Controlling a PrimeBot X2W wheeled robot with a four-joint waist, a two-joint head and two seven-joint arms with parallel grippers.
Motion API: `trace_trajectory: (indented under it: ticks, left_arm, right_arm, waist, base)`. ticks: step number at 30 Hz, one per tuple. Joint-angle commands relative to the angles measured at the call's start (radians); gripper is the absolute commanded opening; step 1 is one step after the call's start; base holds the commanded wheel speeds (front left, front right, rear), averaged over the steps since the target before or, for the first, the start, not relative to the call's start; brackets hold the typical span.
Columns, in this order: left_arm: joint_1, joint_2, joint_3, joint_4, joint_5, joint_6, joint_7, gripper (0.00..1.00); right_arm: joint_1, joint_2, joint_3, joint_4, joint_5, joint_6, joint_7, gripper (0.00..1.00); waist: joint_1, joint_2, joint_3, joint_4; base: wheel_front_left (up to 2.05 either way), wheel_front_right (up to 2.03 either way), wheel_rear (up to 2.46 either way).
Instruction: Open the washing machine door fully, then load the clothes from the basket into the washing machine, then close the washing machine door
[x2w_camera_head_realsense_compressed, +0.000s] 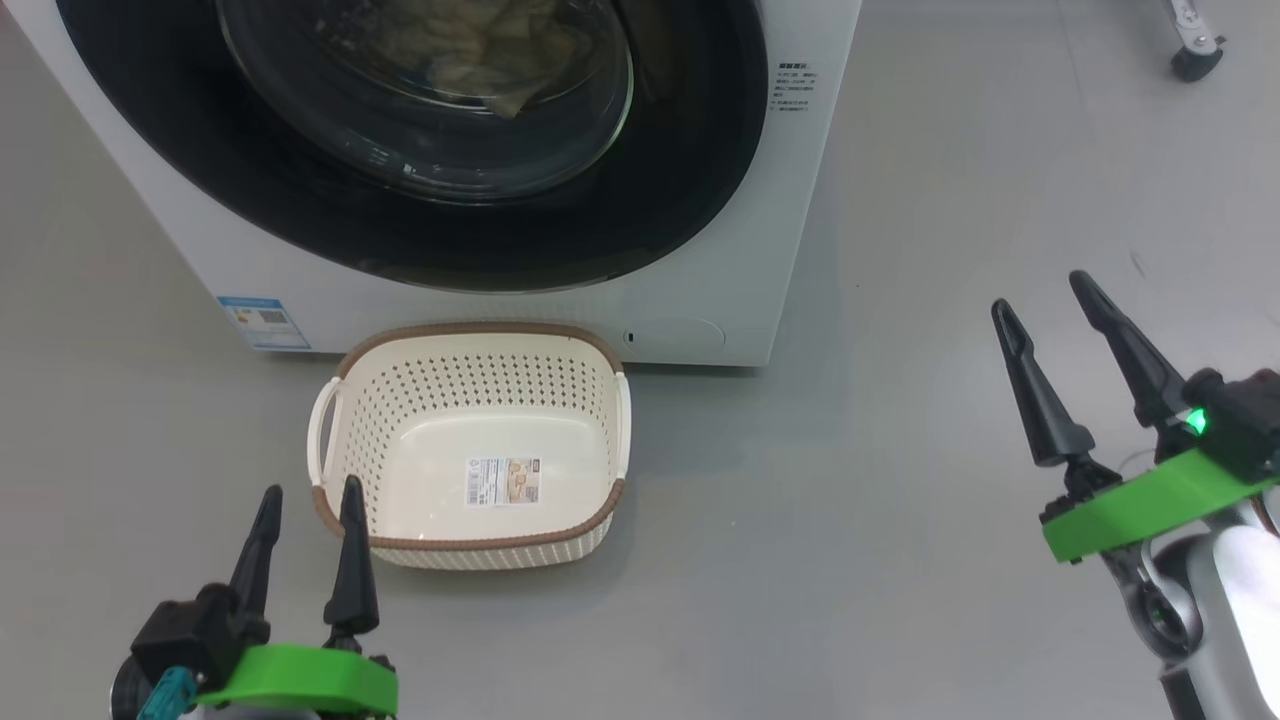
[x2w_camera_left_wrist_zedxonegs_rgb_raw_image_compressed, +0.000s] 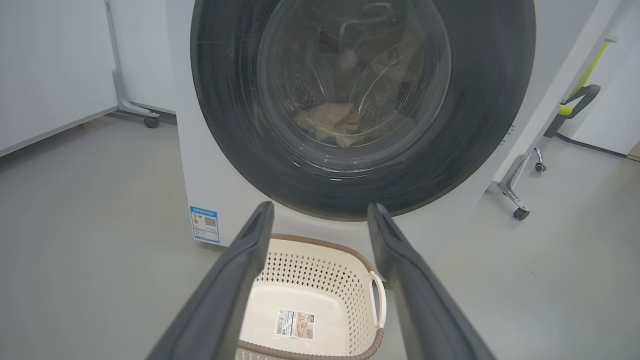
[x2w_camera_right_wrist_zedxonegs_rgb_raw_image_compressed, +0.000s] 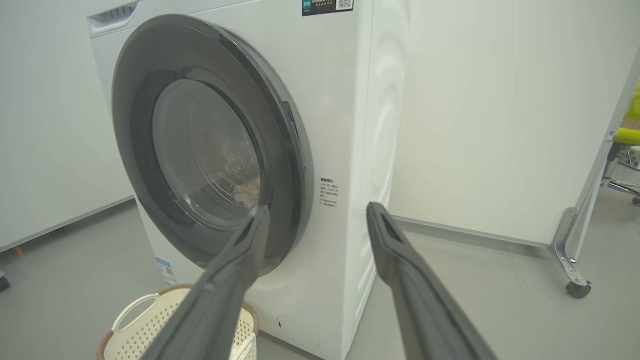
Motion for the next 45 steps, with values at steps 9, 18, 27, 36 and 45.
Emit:
trace_trajectory:
  ticks: [9, 18, 27, 36, 45]
  left_arm:
    - [0.01, 0.014, 0.044, -0.028, 0.027, -0.002, -0.011, 1.0]
    - [0.047, 0.014, 0.052, -0.032, 0.025, -0.02, -0.011, 1.0]
    - [0.065, 0.014, 0.066, -0.029, 0.014, -0.023, -0.011, 1.0]
    - [0.087, 0.0, 0.032, 0.009, 0.009, -0.029, 0.001, 0.0]
    - [0.097, -0.006, 0.032, 0.087, -0.04, -0.031, 0.02, 0.0]
  right_arm:
    - [0.124, 0.018, -0.092, -0.051, -0.031, -0.004, -0.005, 1.0]
    - [0.226, 0.075, -0.154, -0.055, -0.037, -0.004, -0.005, 1.0]
    - [0.265, 0.088, -0.155, -0.056, -0.039, -0.004, -0.005, 1.0]
    - [0.291, 0.102, -0.172, -0.014, -0.032, 0.0, 0.0, 0.0]
    - [0.309, 0.124, -0.155, 0.063, 0.019, 0.0, 0.014, 0.0]
  waist:
    - [0.0001, -0.0001, -0.029, -0.014]
    - [0.0001, -0.0001, -0.066, -0.036]
    - [0.0001, -0.0001, -0.073, -0.054]
    - [0.0001, -0.0001, -0.072, -0.051]
    - [0.0001, -0.0001, -0.073, -0.048]
  base:
    - [0.0, 0.0, 0.0]
    - [0.0, 0.0, 0.0]
    - [0.0, 0.0, 0.0]
    - [0.0, 0.0, 0.0]
    - [0.0, 0.0, 0.0]
